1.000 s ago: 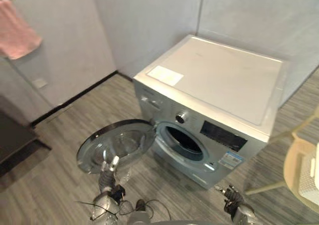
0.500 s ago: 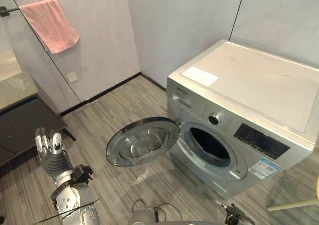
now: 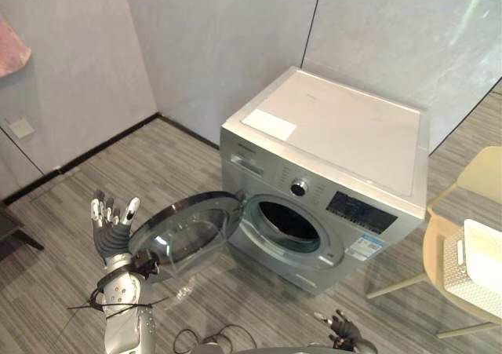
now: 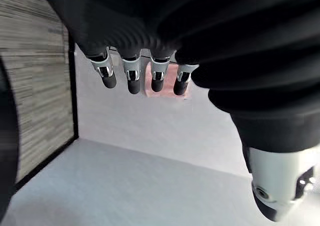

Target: Pick up the laundry basket with both hands and put the clothes into the washing machine.

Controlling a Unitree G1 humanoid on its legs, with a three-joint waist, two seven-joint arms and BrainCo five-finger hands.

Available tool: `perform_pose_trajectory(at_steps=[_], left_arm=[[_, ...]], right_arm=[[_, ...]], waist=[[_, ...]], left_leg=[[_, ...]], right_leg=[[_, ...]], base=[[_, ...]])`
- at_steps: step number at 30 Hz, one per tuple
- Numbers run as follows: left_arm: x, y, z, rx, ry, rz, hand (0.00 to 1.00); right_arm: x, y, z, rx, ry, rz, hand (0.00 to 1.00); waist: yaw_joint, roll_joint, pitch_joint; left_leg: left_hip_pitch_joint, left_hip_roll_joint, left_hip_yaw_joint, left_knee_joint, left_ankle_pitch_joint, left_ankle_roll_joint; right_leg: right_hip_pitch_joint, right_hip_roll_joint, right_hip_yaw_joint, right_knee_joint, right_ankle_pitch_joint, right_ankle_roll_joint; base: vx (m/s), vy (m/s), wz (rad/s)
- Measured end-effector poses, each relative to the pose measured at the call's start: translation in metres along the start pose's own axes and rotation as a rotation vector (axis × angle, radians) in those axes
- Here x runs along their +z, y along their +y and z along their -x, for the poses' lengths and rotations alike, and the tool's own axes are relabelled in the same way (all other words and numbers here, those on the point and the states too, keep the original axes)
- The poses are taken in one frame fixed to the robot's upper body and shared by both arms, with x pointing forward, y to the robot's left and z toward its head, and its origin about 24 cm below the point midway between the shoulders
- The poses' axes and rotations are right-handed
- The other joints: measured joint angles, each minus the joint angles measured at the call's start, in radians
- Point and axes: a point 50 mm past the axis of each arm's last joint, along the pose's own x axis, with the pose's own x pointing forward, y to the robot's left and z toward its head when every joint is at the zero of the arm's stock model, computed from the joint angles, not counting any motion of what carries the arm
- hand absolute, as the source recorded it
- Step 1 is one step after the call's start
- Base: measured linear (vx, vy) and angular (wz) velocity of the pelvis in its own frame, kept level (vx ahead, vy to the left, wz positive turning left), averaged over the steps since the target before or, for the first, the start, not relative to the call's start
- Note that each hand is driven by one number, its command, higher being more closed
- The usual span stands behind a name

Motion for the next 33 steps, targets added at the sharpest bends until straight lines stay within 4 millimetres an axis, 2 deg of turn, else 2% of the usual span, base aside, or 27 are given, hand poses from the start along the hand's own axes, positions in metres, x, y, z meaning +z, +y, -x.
perform_pose_trajectory(at_steps=[1,2,5,7,9,13,16,21,24,25,27,30,32,33], left_arm=[[0.004,0.008,-0.006,0.051,-0.018,-0.001,0.0],[0.009,0.02,-0.01,0.117,-0.036,-0.008,0.0],[0.017,0.039,-0.015,0.215,-0.071,-0.022,0.0],[0.025,0.046,-0.019,0.253,-0.102,-0.026,0.0],[0.032,0.052,-0.026,0.263,-0.127,-0.043,0.0],[0.048,0.064,-0.05,0.293,-0.174,-0.095,0.0],[0.068,0.081,-0.076,0.366,-0.213,-0.09,0.0],[0.104,0.088,-0.112,0.377,-0.264,-0.092,0.0],[0.118,0.089,-0.133,0.327,-0.248,0.163,0.0],[0.118,0.087,-0.139,0.301,-0.224,0.226,0.0],[0.111,0.081,-0.144,0.249,-0.174,0.229,0.0],[0.082,0.074,-0.144,0.21,-0.051,0.214,0.0],[0.05,0.063,-0.137,0.181,0.05,0.24,0.0],[0.041,0.061,-0.134,0.183,0.073,0.246,0.0]], right_arm=[[-0.006,-0.007,0.002,-0.018,0.021,-0.027,0.0],[-0.009,-0.013,0.003,-0.04,0.031,-0.049,0.0],[-0.001,-0.029,0.003,-0.08,0.007,-0.026,0.0],[0.01,-0.034,0.003,-0.085,-0.04,-0.015,0.0],[0.023,-0.035,0.003,-0.083,-0.093,-0.012,0.0],[0.047,-0.025,0.002,-0.043,-0.194,-0.048,0.0],[0.069,-0.012,0.001,0.001,-0.277,-0.077,0.0],[0.078,-0.012,0.001,0.008,-0.314,-0.076,0.0],[0.078,-0.017,0.002,-0.003,-0.308,-0.09,0.0],[0.08,-0.021,0.002,-0.012,-0.312,-0.089,0.0],[0.082,-0.025,0.003,-0.028,-0.317,-0.098,0.0],[0.082,-0.026,0.002,-0.028,-0.303,-0.101,0.0],[0.082,-0.024,0.002,-0.015,-0.294,-0.102,0.0],[0.082,-0.023,0.002,-0.01,-0.295,-0.101,0.0]], waist=[[-0.006,-0.018,-0.007],[-0.009,-0.014,-0.002],[-0.003,0.022,0.007],[0.012,0.023,0.007],[0.012,0.018,0.012],[0.014,-0.013,0.039],[0.016,-0.033,0.072],[0.02,-0.05,0.116],[0.027,-0.056,0.155],[0.027,-0.06,0.168],[0.032,-0.063,0.18],[0.039,-0.065,0.183],[0.044,-0.061,0.186],[0.044,-0.061,0.186]], left_leg=[[-0.015,-0.011,-0.007,-0.027,0.027,-0.017],[-0.013,-0.009,-0.006,-0.069,0.061,-0.027],[-0.01,0.035,0.005,-0.143,0.104,-0.053],[-0.02,0.055,0.021,-0.179,0.124,-0.065],[-0.041,0.063,0.023,-0.196,0.139,-0.069],[-0.08,0.064,0.05,-0.198,0.142,-0.069],[-0.125,0.072,0.079,-0.193,0.146,-0.063],[-0.191,0.082,0.081,-0.163,0.146,-0.063],[-0.237,0.099,0.072,-0.129,0.144,-0.06],[-0.252,0.1,0.064,-0.114,0.141,-0.057],[-0.272,0.107,0.054,-0.093,0.134,-0.048],[-0.291,0.116,0.049,-0.059,0.108,-0.042],[-0.293,0.13,0.05,-0.046,0.099,-0.047],[-0.294,0.132,0.05,-0.047,0.098,-0.047]], right_leg=[[0.028,0.012,0.007,-0.086,-0.019,0.013],[0.028,0.022,0.005,-0.126,-0.037,0.025],[0.001,0.067,0.006,-0.133,-0.038,0.018],[-0.032,0.086,0.012,-0.133,-0.042,0.007],[-0.062,0.098,0.014,-0.133,-0.04,0.002],[-0.119,0.104,0.037,-0.132,-0.033,-0.007],[-0.163,0.116,0.07,-0.176,0.019,-0.012],[-0.193,0.122,0.078,-0.238,0.087,-0.01],[-0.219,0.135,0.076,-0.24,0.126,-0.015],[-0.222,0.134,0.068,-0.24,0.129,-0.017],[-0.224,0.135,0.064,-0.24,0.132,-0.017],[-0.226,0.136,0.065,-0.24,0.138,-0.017],[-0.227,0.148,0.067,-0.24,0.16,-0.025],[-0.227,0.149,0.067,-0.24,0.162,-0.027]], base=[[0.15,-0.252,0.15],[0.14,-0.251,0.11],[0.07,-0.167,-0.07],[0.03,-0.122,-0.23],[0.02,-0.09,-0.13],[0.0,-0.015,-0.2],[-0.04,0.021,-0.37],[-0.06,0.02,-0.13],[-0.1,0.023,0.0],[-0.08,0.021,0.14],[-0.08,0.016,0.13],[-0.08,0.01,0.0],[-0.1,0.01,-0.1],[-0.1,0.008,-0.06]])
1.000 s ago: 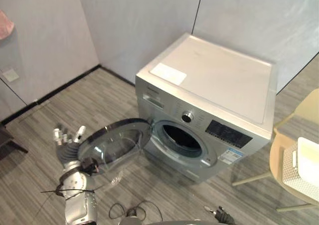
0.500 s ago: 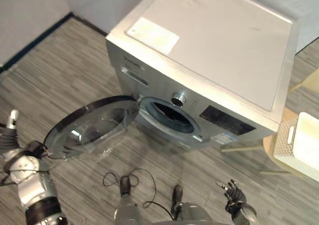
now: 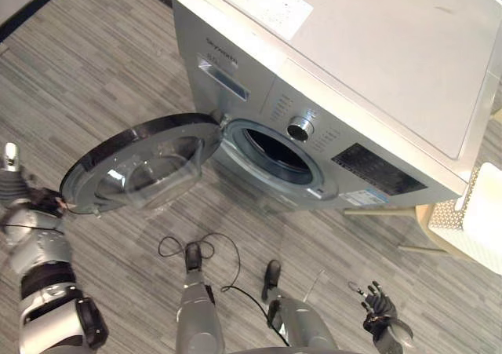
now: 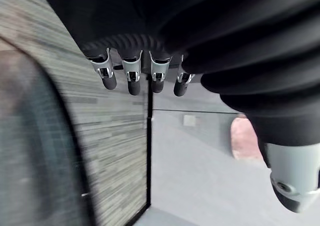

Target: Pick up the laundry basket with both hands and put the clothes into the washing machine.

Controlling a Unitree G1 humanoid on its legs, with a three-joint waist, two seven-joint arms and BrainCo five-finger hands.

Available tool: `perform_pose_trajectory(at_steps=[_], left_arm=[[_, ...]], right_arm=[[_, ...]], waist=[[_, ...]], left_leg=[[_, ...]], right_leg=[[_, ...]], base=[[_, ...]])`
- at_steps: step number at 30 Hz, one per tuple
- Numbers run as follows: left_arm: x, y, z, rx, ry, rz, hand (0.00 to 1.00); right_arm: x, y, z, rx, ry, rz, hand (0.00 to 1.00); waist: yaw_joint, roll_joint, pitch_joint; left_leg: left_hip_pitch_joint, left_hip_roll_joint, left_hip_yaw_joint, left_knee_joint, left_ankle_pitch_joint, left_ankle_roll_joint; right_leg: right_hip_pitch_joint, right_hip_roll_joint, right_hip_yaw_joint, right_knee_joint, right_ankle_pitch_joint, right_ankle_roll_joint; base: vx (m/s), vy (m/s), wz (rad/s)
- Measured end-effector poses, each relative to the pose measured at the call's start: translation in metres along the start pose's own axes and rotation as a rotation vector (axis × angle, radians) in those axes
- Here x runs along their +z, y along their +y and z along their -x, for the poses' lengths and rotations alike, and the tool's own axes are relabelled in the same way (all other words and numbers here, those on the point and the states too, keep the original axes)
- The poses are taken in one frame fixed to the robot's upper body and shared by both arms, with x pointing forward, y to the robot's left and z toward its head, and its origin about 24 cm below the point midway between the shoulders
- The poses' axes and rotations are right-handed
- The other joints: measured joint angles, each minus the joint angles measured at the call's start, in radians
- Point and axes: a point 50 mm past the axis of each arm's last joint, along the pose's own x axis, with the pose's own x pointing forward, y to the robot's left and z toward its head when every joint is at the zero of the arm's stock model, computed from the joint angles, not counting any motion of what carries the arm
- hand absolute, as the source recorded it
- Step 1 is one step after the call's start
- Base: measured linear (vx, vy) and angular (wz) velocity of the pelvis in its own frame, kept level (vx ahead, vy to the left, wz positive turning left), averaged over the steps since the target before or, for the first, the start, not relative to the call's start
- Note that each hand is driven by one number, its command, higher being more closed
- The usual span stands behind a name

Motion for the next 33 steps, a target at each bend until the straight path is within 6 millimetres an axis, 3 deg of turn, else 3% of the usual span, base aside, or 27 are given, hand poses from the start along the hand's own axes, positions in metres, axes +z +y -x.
perform_pose_trajectory(at_steps=[4,8,11,12,13,16,19,21,23,24,26,27,29,33], left_arm=[[-0.042,0.015,0.018,0.045,0.082,0.019,0.0],[-0.114,0.04,0.06,0.099,0.331,-0.067,0.0],[-0.183,0.044,0.124,0.047,0.625,-0.163,0.0],[-0.195,0.042,0.138,0.018,0.682,-0.186,0.0],[-0.221,0.033,0.172,-0.081,0.811,-0.247,0.0],[-0.247,0.006,0.214,-0.326,0.943,-0.374,0.0],[-0.257,-0.026,0.235,-0.589,0.967,-0.502,0.0],[-0.257,-0.068,0.235,-0.796,0.902,-0.591,0.0],[-0.252,-0.102,0.229,-0.892,0.833,-0.603,0.0],[-0.245,-0.125,0.217,-0.905,0.771,-0.606,0.0],[-0.232,-0.152,0.203,-0.917,0.689,-0.586,0.0],[-0.217,-0.178,0.189,-0.899,0.611,-0.534,0.0],[-0.202,-0.196,0.178,-0.854,0.55,-0.457,0.0],[-0.195,-0.192,0.175,-0.799,0.526,-0.349,0.0]], right_arm=[[0.002,0.002,-0.001,0.008,-0.003,-0.003,0.0],[0.008,0.003,-0.004,0.006,-0.021,-0.016,0.0],[-0.002,-0.004,-0.002,-0.022,0.018,-0.023,0.0],[-0.005,-0.006,-0.001,-0.029,0.03,-0.023,0.0],[-0.013,-0.008,0.0,-0.039,0.061,-0.026,0.0],[-0.031,-0.005,0.004,-0.047,0.125,-0.053,0.0],[-0.05,-0.001,0.01,-0.057,0.188,-0.083,0.0],[-0.056,0.002,0.011,-0.053,0.211,-0.092,0.0],[-0.057,0.001,0.011,-0.059,0.217,-0.089,0.0],[-0.054,-0.001,0.01,-0.062,0.208,-0.085,0.0],[-0.051,-0.005,0.009,-0.074,0.202,-0.079,0.0],[-0.049,-0.008,0.009,-0.093,0.198,-0.072,0.0],[-0.049,-0.008,0.01,-0.092,0.192,-0.071,0.0],[-0.055,-0.005,0.015,-0.087,0.184,-0.086,0.0]], waist=[[0.017,0.005,0.0],[0.024,0.031,-0.006],[0.021,0.05,-0.056],[0.019,0.057,-0.067],[0.006,0.077,-0.081],[-0.023,0.086,-0.097],[-0.055,0.086,-0.126],[-0.088,0.09,-0.125],[-0.106,0.093,-0.126],[-0.134,0.101,-0.125],[-0.15,0.112,-0.126],[-0.158,0.119,-0.126],[-0.183,0.124,-0.127],[-0.193,0.129,-0.127]], left_leg=[[0.015,0.004,0.023,0.009,0.001,0.001],[0.101,-0.017,0.055,-0.018,0.002,0.003],[0.16,-0.079,0.07,-0.09,0.018,0.013],[0.169,-0.089,0.072,-0.108,0.031,0.018],[0.21,-0.114,0.072,-0.162,0.061,0.022],[0.252,-0.131,0.066,-0.205,0.083,0.025],[0.261,-0.139,0.068,-0.205,0.085,0.028],[0.277,-0.142,0.089,-0.205,0.081,0.027],[0.288,-0.142,0.113,-0.206,0.08,0.029],[0.29,-0.142,0.146,-0.206,0.079,0.03],[0.291,-0.142,0.189,-0.206,0.08,0.034],[0.296,-0.142,0.227,-0.206,0.08,0.034],[0.316,-0.137,0.254,-0.206,0.08,0.034],[0.354,-0.111,0.299,-0.207,0.07,0.02]], right_leg=[[0.004,-0.001,0.007,0.003,0.001,-0.001],[0.062,-0.023,0.024,0.006,-0.007,0.009],[0.086,-0.074,0.024,0.007,-0.053,0.038],[0.089,-0.079,0.024,0.007,-0.06,0.044],[0.107,-0.088,0.02,0.007,-0.066,0.053],[0.14,-0.096,0.013,0.002,-0.073,0.061],[0.148,-0.102,0.024,-0.007,-0.074,0.064],[0.15,-0.103,0.049,-0.016,-0.071,0.068],[0.139,-0.103,0.073,-0.018,-0.065,0.07],[0.129,-0.101,0.104,-0.026,-0.052,0.072],[0.111,-0.098,0.143,-0.038,-0.03,0.074],[0.098,-0.095,0.18,-0.05,-0.013,0.076],[0.104,-0.089,0.2,-0.053,-0.009,0.074],[0.124,-0.066,0.221,-0.056,-0.008,0.071]], base=[[-0.05,-0.003,-0.09],[-0.03,0.029,-0.05],[-0.01,0.067,0.11],[0.03,0.07,0.16],[0.03,0.068,0.2],[0.02,0.072,0.14],[0.04,0.043,-0.04],[0.02,0.037,-0.26],[0.0,0.026,-0.48],[0.02,0.011,-0.65],[0.03,0.009,-0.77],[0.03,0.006,-0.69],[0.04,-0.012,-0.54],[0.02,-0.039,-0.25]])
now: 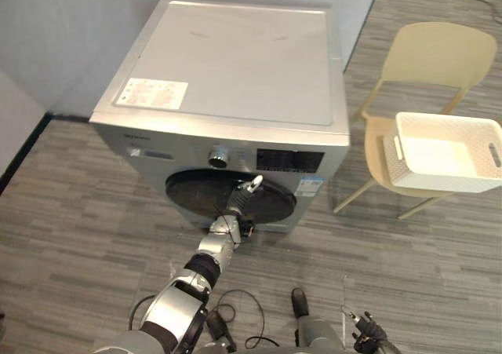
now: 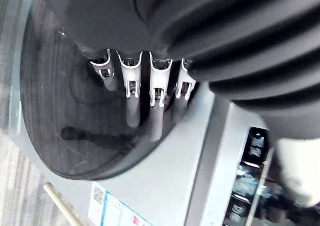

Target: Pick up the laundry basket with both hands and put the clothes into the washing machine.

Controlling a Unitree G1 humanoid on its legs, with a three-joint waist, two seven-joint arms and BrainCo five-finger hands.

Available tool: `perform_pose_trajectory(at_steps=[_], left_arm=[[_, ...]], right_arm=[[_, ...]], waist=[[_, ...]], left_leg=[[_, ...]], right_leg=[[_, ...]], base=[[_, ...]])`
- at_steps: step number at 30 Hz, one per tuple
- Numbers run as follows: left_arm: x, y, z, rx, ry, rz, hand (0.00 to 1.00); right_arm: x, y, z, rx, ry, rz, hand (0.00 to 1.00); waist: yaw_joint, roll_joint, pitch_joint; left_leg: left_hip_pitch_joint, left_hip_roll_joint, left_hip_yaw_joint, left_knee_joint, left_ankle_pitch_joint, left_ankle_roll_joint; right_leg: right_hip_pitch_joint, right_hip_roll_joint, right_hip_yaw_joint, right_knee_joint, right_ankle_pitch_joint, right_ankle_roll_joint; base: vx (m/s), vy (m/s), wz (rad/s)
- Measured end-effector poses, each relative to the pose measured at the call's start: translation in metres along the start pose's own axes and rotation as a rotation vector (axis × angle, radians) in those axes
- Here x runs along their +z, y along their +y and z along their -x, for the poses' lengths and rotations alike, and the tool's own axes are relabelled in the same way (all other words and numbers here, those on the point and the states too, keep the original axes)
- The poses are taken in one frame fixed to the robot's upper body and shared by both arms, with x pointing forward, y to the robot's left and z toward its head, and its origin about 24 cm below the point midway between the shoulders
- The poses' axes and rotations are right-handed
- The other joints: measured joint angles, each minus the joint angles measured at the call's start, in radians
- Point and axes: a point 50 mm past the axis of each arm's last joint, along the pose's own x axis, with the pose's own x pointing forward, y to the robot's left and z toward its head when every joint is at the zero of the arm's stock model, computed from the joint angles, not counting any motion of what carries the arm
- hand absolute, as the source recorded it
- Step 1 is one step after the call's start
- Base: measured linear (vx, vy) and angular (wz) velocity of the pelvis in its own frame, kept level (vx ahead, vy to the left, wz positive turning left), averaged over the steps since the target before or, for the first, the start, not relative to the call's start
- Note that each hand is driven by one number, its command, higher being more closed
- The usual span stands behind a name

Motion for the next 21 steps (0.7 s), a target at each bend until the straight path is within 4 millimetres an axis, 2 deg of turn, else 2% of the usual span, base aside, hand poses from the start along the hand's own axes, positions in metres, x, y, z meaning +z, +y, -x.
perform_pose_trajectory(at_steps=[2,4,7,8,9,11,13,14,15,17,18,19,21], left_arm=[[-0.01,0.005,0.01,-0.004,-0.013,0.039,0.0],[-0.031,0.018,0.021,0.035,0.031,0.079,0.0],[-0.082,0.051,0.052,0.153,0.172,0.13,0.0],[-0.093,0.058,0.059,0.178,0.21,0.134,0.0],[-0.115,0.073,0.075,0.247,0.289,0.15,0.0],[-0.14,0.091,0.099,0.331,0.387,0.15,0.0],[-0.175,0.116,0.143,0.461,0.54,0.156,0.0],[-0.182,0.122,0.154,0.495,0.572,0.166,0.0],[-0.197,0.13,0.179,0.566,0.643,0.204,0.0],[-0.211,0.135,0.206,0.658,0.7,0.275,0.0],[-0.213,0.138,0.211,0.684,0.704,0.296,0.0],[-0.216,0.14,0.219,0.717,0.714,0.322,0.0],[-0.218,0.14,0.224,0.737,0.72,0.34,0.0]], right_arm=[[-0.008,0.003,0.002,0.001,0.02,-0.019,0.0],[-0.015,0.003,0.004,0.002,0.038,-0.031,0.0],[-0.02,-0.003,0.006,-0.013,0.049,-0.04,0.0],[-0.02,-0.003,0.006,-0.014,0.051,-0.041,0.0],[-0.02,-0.004,0.006,-0.014,0.051,-0.039,0.0],[-0.02,-0.003,0.006,-0.012,0.053,-0.034,0.0],[-0.022,0.003,0.004,0.003,0.076,-0.014,0.0],[-0.021,0.005,0.003,0.009,0.078,-0.006,0.0],[-0.021,0.009,0.002,0.02,0.083,0.021,0.0],[-0.019,0.014,0.0,0.037,0.092,0.054,0.0],[-0.017,0.016,-0.001,0.045,0.09,0.063,0.0],[-0.017,0.022,-0.003,0.057,0.101,0.08,0.0],[-0.015,0.031,-0.005,0.087,0.104,0.126,0.0]], waist=[[0.003,0.0,0.0],[0.013,0.002,-0.002],[0.03,0.012,-0.011],[0.034,0.013,-0.012],[0.053,0.015,-0.015],[0.063,0.014,-0.017],[0.085,0.008,-0.028],[0.094,0.006,-0.03],[0.11,0.004,-0.038],[0.135,-0.001,-0.056],[0.138,-0.002,-0.058],[0.16,-0.005,-0.067],[0.169,-0.012,-0.072]], left_leg=[[0.008,0.013,0.002,0.0,-0.001,-0.002],[0.029,0.018,0.0,0.0,-0.004,-0.006],[0.034,0.018,-0.03,0.0,-0.006,-0.008],[0.034,0.017,-0.036,0.0,-0.005,-0.008],[0.035,0.015,-0.046,0.0,-0.005,-0.008],[0.036,0.012,-0.071,0.0,-0.005,-0.008],[0.044,0.006,-0.106,0.0,-0.005,-0.008],[0.047,0.003,-0.116,0.0,-0.005,-0.008],[0.052,-0.006,-0.144,0.0,-0.005,-0.007],[0.05,-0.02,-0.173,0.0,-0.006,-0.006],[0.051,-0.025,-0.188,0.0,-0.006,-0.006],[0.051,-0.039,-0.219,0.0,-0.007,-0.003],[0.053,-0.059,-0.258,0.0,-0.012,0.005]], right_leg=[[0.014,0.012,-0.005,-0.01,0.003,-0.007],[0.036,0.013,-0.011,-0.011,-0.002,-0.014],[0.071,0.011,-0.047,-0.028,-0.006,-0.017],[0.077,0.009,-0.055,-0.029,-0.008,-0.017],[0.085,0.004,-0.066,-0.029,-0.012,-0.015],[0.1,-0.003,-0.09,-0.028,-0.018,-0.011],[0.133,-0.007,-0.127,-0.028,-0.029,-0.009],[0.143,-0.01,-0.136,-0.028,-0.033,-0.01],[0.167,-0.02,-0.167,-0.028,-0.043,-0.003],[0.184,-0.033,-0.197,-0.026,-0.052,0.001],[0.192,-0.039,-0.212,-0.025,-0.056,0.002],[0.209,-0.053,-0.245,-0.018,-0.072,0.005],[0.23,-0.074,-0.286,0.002,-0.094,0.01]], base=[[0.0,-0.05,0.01],[0.01,-0.026,0.06],[0.02,-0.013,0.28],[0.03,-0.005,0.36],[0.03,0.009,0.28],[0.04,0.016,0.4],[0.06,0.0,0.5],[0.07,0.015,0.6],[0.05,0.023,0.52],[0.05,0.035,0.54],[0.04,0.043,0.69],[0.03,0.058,0.64],[0.03,0.069,0.84]])
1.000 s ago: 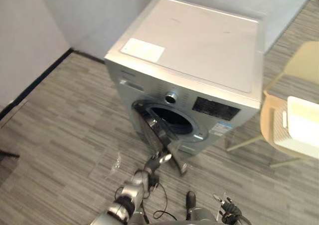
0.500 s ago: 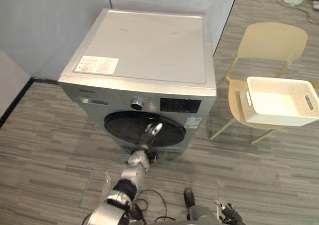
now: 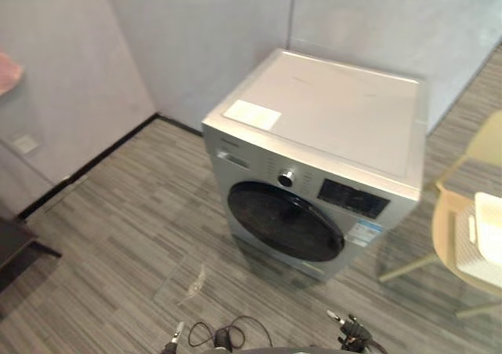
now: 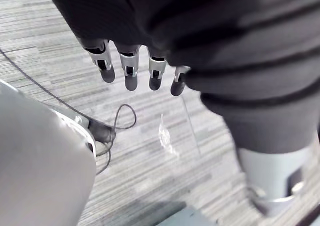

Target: Pick up the laundry basket with both hands and put the clothes into the washing machine.

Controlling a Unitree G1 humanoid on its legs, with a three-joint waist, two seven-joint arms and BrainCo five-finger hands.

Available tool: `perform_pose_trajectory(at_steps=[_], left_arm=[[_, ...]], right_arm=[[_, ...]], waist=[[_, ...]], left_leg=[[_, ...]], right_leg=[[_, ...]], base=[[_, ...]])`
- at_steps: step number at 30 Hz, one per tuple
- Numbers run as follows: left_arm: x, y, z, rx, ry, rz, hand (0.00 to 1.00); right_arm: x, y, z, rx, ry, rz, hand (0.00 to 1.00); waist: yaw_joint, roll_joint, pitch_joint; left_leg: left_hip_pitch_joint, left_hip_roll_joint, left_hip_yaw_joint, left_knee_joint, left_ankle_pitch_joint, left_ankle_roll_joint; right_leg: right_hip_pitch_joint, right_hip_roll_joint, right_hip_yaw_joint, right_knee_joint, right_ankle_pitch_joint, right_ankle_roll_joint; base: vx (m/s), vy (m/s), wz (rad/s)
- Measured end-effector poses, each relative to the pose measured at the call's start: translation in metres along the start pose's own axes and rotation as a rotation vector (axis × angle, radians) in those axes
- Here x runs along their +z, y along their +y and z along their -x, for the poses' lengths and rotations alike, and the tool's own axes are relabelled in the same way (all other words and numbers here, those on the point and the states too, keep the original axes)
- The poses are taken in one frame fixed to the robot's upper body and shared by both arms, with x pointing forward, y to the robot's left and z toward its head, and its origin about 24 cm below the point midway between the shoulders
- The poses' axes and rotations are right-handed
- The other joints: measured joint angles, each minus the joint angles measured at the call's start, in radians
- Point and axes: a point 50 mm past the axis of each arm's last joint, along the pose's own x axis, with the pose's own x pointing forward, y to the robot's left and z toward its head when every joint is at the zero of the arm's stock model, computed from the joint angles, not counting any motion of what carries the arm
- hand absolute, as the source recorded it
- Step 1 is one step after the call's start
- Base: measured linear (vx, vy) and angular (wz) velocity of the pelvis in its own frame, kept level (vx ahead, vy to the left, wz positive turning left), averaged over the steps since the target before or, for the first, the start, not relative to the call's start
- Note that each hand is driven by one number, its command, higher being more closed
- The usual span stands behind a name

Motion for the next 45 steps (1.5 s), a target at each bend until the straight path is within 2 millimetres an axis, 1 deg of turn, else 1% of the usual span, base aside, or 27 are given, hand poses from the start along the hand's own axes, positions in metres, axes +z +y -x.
perform_pose_trajectory(at_steps=[3,5,6,7,8,9,11,12,14,16,18,20,21,23,24,25,26,27,29,30,31,32,33,35,38,40,45], left_arm=[[-0.001,0.005,0.001,0.018,0.001,0.026,0.0],[0.006,0.007,0.0,0.016,-0.022,0.012,0.0],[0.005,0.004,0.0,0.005,-0.021,0.021,0.0],[0.004,0.003,0.0,0.005,-0.017,0.022,0.0],[0.004,0.003,0.0,0.002,-0.017,0.021,0.0],[0.006,0.004,0.0,0.004,-0.021,0.029,0.0],[0.012,0.006,-0.001,0.009,-0.04,0.023,0.0],[0.016,0.004,-0.002,0.001,-0.047,0.011,0.0],[0.021,-0.005,-0.003,-0.026,-0.059,-0.037,0.0],[0.028,-0.017,-0.004,-0.061,-0.081,-0.083,0.0],[0.034,-0.021,-0.004,-0.071,-0.102,-0.086,0.0],[0.035,-0.025,-0.004,-0.083,-0.116,-0.09,0.0],[0.033,-0.026,-0.004,-0.083,-0.112,-0.101,0.0],[0.025,-0.031,-0.002,-0.096,-0.095,-0.114,0.0],[0.027,-0.034,-0.002,-0.102,-0.1,-0.109,0.0],[0.029,-0.04,-0.002,-0.116,-0.104,-0.099,0.0],[0.031,-0.043,-0.002,-0.124,-0.114,-0.092,0.0],[0.035,-0.046,-0.001,-0.133,-0.136,-0.081,0.0],[0.038,-0.048,-0.001,-0.142,-0.144,-0.092,0.0],[0.041,-0.049,0.0,-0.14,-0.159,-0.091,0.0],[0.041,-0.054,0.0,-0.148,-0.161,-0.107,0.0],[0.039,-0.056,0.001,-0.155,-0.155,-0.115,0.0],[0.033,-0.059,0.001,-0.164,-0.137,-0.123,0.0],[0.046,-0.058,-0.002,-0.157,-0.161,-0.144,0.0],[0.032,-0.038,-0.002,-0.106,-0.119,-0.179,0.0],[0.024,-0.035,-0.002,-0.104,-0.089,-0.214,0.0],[0.024,-0.035,-0.003,-0.117,-0.081,-0.287,0.0]], right_arm=[[-0.007,0.006,0.001,0.016,0.021,0.012,0.0],[-0.014,0.001,0.003,0.003,0.039,0.008,0.0],[-0.011,0.0,0.003,0.002,0.031,0.013,0.0],[-0.012,0.0,0.003,0.002,0.03,0.014,0.0],[-0.011,0.005,0.003,0.02,0.027,0.024,0.0],[-0.011,0.012,0.002,0.04,0.024,0.032,0.0],[0.0,0.043,-0.001,0.126,-0.006,0.061,0.0],[0.003,0.05,-0.001,0.146,-0.018,0.066,0.0],[0.002,0.05,-0.001,0.146,-0.021,0.067,0.0],[0.002,0.048,-0.001,0.136,-0.016,0.056,0.0],[0.003,0.047,-0.001,0.13,-0.019,0.048,0.0],[0.004,0.038,-0.002,0.105,-0.016,0.038,0.0],[0.005,0.036,-0.002,0.101,-0.016,0.044,0.0],[0.017,0.036,-0.005,0.102,-0.039,0.064,0.0],[0.02,0.033,-0.005,0.095,-0.047,0.07,0.0],[0.025,0.032,-0.006,0.094,-0.06,0.07,0.0],[0.027,0.03,-0.006,0.084,-0.066,0.066,0.0],[0.028,0.029,-0.006,0.071,-0.071,0.062,0.0],[0.031,0.029,-0.007,0.064,-0.086,0.037,0.0],[0.037,0.032,-0.007,0.056,-0.106,-0.012,0.0],[0.034,0.028,-0.007,0.038,-0.104,-0.056,0.0],[0.034,0.024,-0.007,0.029,-0.103,-0.06,0.0],[0.031,0.018,-0.006,0.01,-0.093,-0.062,0.0],[0.02,0.025,-0.006,0.017,-0.054,-0.096,0.0],[0.001,0.027,-0.004,0.013,0.003,-0.114,0.0],[-0.002,0.018,-0.003,-0.005,0.009,-0.108,0.0],[-0.009,0.0,-0.001,-0.052,0.044,-0.101,0.0]], waist=[[0.001,-0.035,-0.012],[0.018,-0.077,-0.036],[0.023,-0.067,-0.033],[0.02,-0.06,-0.033],[0.022,-0.044,-0.026],[0.022,-0.045,-0.025],[0.022,-0.067,-0.011],[0.017,-0.068,-0.009],[0.015,-0.068,-0.008],[0.0,-0.064,-0.009],[-0.017,-0.068,-0.01],[-0.037,-0.07,-0.013],[-0.037,-0.063,-0.017],[-0.01,-0.014,-0.049],[-0.01,-0.01,-0.047],[-0.008,0.001,-0.037],[-0.006,-0.003,-0.02],[0.0,0.005,-0.006],[0.003,0.008,-0.001],[0.007,0.005,0.008],[0.005,0.017,0.018],[0.004,0.037,0.019],[-0.001,0.057,0.014],[-0.007,-0.009,0.048],[-0.006,-0.018,0.05],[-0.009,-0.004,0.03],[-0.021,-0.011,0.027]], left_leg=[[-0.001,-0.076,-0.107,0.002,-0.021,0.034],[-0.014,-0.147,-0.129,0.097,-0.073,0.094],[-0.029,-0.16,-0.18,0.16,-0.111,0.105],[-0.02,-0.166,-0.219,0.18,-0.124,0.116],[-0.011,-0.169,-0.281,0.215,-0.152,0.138],[-0.007,-0.169,-0.296,0.229,-0.164,0.148],[0.008,-0.161,-0.315,0.265,-0.203,0.157],[0.008,-0.152,-0.32,0.279,-0.223,0.156],[0.027,-0.154,-0.343,0.289,-0.251,0.159],[0.04,-0.157,-0.403,0.291,-0.278,0.157],[0.045,-0.171,-0.463,0.3,-0.301,0.154],[0.047,-0.196,-0.551,0.37,-0.373,0.154],[0.046,-0.193,-0.571,0.397,-0.392,0.147],[-0.012,-0.151,-0.59,0.551,-0.413,0.101],[-0.043,-0.153,-0.582,0.618,-0.394,0.07],[-0.105,-0.163,-0.56,0.787,-0.331,-0.017],[-0.151,-0.15,-0.511,0.939,-0.299,-0.035],[-0.203,-0.093,-0.406,1.089,-0.304,-0.026],[-0.264,0.006,-0.244,1.173,-0.305,-0.024],[-0.301,0.067,-0.126,1.087,-0.315,-0.023],[-0.281,0.085,-0.071,0.835,-0.289,-0.011],[-0.267,0.094,-0.058,0.71,-0.207,0.008],[-0.236,0.08,-0.042,0.577,-0.182,0.054],[-0.157,-0.017,-0.034,0.373,-0.149,0.087],[-0.024,-0.079,-0.023,0.137,-0.053,0.094],[0.034,-0.099,-0.031,-0.003,0.006,0.091],[0.013,-0.108,-0.063,-0.003,0.023,0.083]], right_leg=[[0.058,-0.088,-0.15,0.08,-0.076,0.022],[0.097,-0.183,-0.259,0.204,-0.122,0.011],[0.059,-0.237,-0.241,0.41,-0.105,-0.02],[0.029,-0.25,-0.209,0.511,-0.07,-0.074],[-0.07,-0.243,-0.056,0.725,0.054,-0.227],[-0.116,-0.221,0.019,0.801,0.047,-0.214],[-0.278,-0.101,0.211,0.963,-0.043,-0.108],[-0.332,-0.042,0.258,0.939,-0.076,-0.069],[-0.372,0.014,0.274,0.786,-0.107,-0.022],[-0.356,0.087,0.336,0.487,-0.101,-0.01],[-0.326,0.113,0.396,0.316,-0.081,0.009],[-0.294,0.111,0.386,0.236,-0.035,-0.036],[-0.284,0.121,0.387,0.238,0.018,-0.034],[-0.256,0.164,0.308,0.248,0.015,-0.051],[-0.246,0.163,0.295,0.244,0.016,-0.056],[-0.191,0.161,0.261,0.22,0.016,-0.065],[-0.119,0.162,0.233,0.187,0.009,-0.084],[-0.038,0.173,0.211,0.161,-0.003,-0.103],[0.026,0.171,0.185,0.143,-0.01,-0.113],[0.058,0.149,0.161,0.127,-0.01,-0.113],[0.078,0.136,0.133,0.121,-0.016,-0.104],[0.08,0.147,0.124,0.122,-0.022,-0.095],[0.083,0.145,0.123,0.127,-0.072,-0.068],[0.075,0.078,0.119,0.13,-0.123,-0.047],[0.076,0.043,0.14,0.151,-0.12,-0.051],[0.076,0.04,0.141,0.143,-0.121,-0.051],[0.079,0.037,0.115,0.119,-0.146,-0.035]], base=[[0.08,0.114,1.5],[0.17,0.166,1.82],[0.19,0.143,1.8],[0.25,0.184,1.76],[0.22,0.164,1.23],[0.25,0.15,0.91],[0.25,0.113,0.25],[0.23,0.107,0.22],[0.2,0.017,0.38],[0.27,-0.071,0.73],[0.31,-0.143,0.99],[0.41,-0.245,1.28],[0.48,-0.275,0.95],[0.54,-0.249,0.68],[0.48,-0.233,0.81],[0.39,-0.207,0.92],[0.43,-0.207,1.05],[0.33,-0.134,0.73],[0.26,-0.085,0.43],[0.29,-0.007,0.42],[0.24,0.045,0.37],[0.2,0.096,0.44],[0.17,0.113,0.65],[0.12,0.122,0.64],[-0.01,0.073,0.01],[-0.04,0.055,0.04],[-0.06,-0.014,0.12]])
